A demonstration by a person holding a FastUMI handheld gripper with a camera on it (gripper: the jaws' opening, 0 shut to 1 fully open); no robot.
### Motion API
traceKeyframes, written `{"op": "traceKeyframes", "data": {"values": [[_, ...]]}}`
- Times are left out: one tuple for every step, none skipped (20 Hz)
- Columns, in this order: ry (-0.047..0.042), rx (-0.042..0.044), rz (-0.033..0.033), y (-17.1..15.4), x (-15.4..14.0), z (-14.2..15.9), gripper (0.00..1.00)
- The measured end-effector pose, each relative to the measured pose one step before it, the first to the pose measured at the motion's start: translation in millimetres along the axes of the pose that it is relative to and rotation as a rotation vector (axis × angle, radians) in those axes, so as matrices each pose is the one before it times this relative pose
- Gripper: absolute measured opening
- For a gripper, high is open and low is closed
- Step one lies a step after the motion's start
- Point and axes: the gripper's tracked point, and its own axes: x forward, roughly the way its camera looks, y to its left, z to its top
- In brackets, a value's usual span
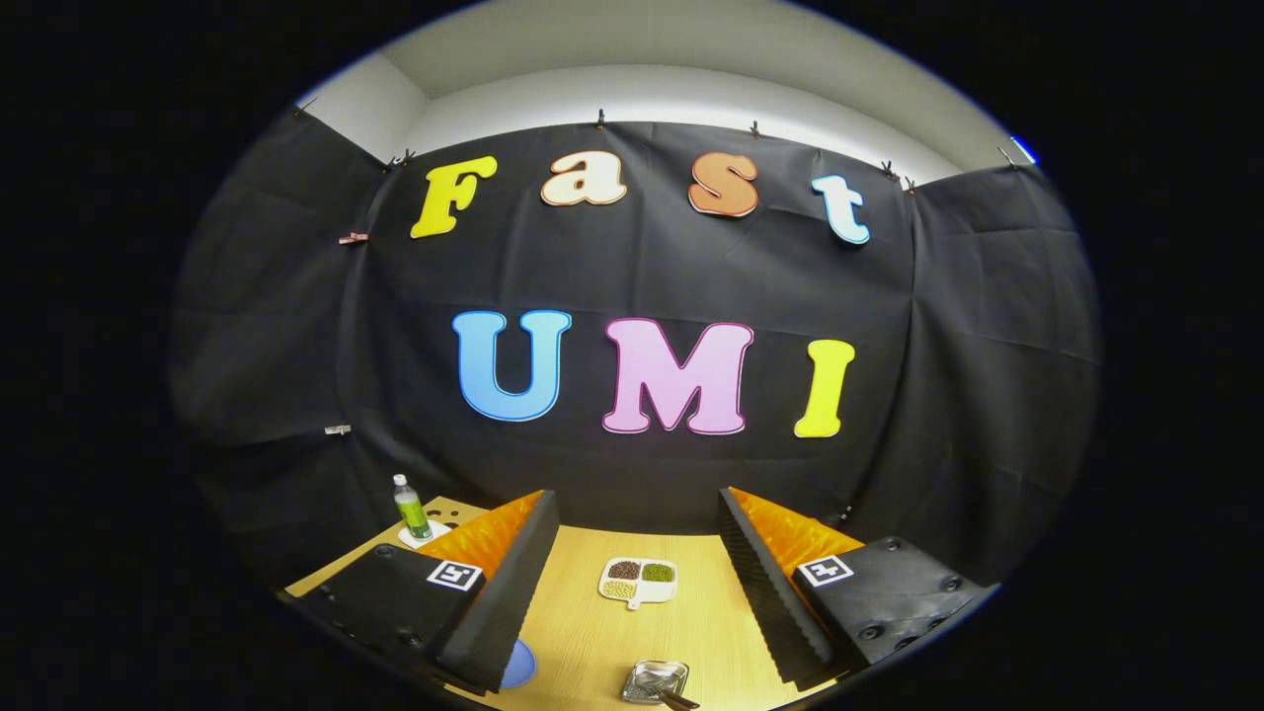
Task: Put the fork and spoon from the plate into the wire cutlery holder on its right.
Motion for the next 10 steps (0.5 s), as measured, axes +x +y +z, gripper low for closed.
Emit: {"op": "traceKeyframes", "data": {"values": [[0.00067, -0.0064, 0.00155, 0.93, 1.76, 0.35, 0.99], [-0.00011, -0.00352, 0.00288, 1.4, 1.88, 0.83, 1.0], [-0.00145, 0.00075, 0.00324, 1.44, 0.93, 1.1, 1.0], [-0.00077, 0.00079, 0.00313, 1.49, 0.33, 0.18, 1.0], [0.00096, -0.00047, 0.00037, 0.02, 0.96, -0.19, 1.0], [-0.00073, -0.00036, 0.0022, 0.29, -0.36, -0.73, 0.99], [-0.00014, -0.00171, 0.00167, 0.32, -0.23, -0.15, 0.99], [-0.00163, -0.00439, -0.007, -1.82, -0.82, -0.39, 0.98], [0.00158, -0.00211, -0.00186, -1.49, -1.03, -0.49, 0.98], [-0.00172, 0.00114, 0.0012, 0.29, -1.08, 0.62, 0.98]]}}
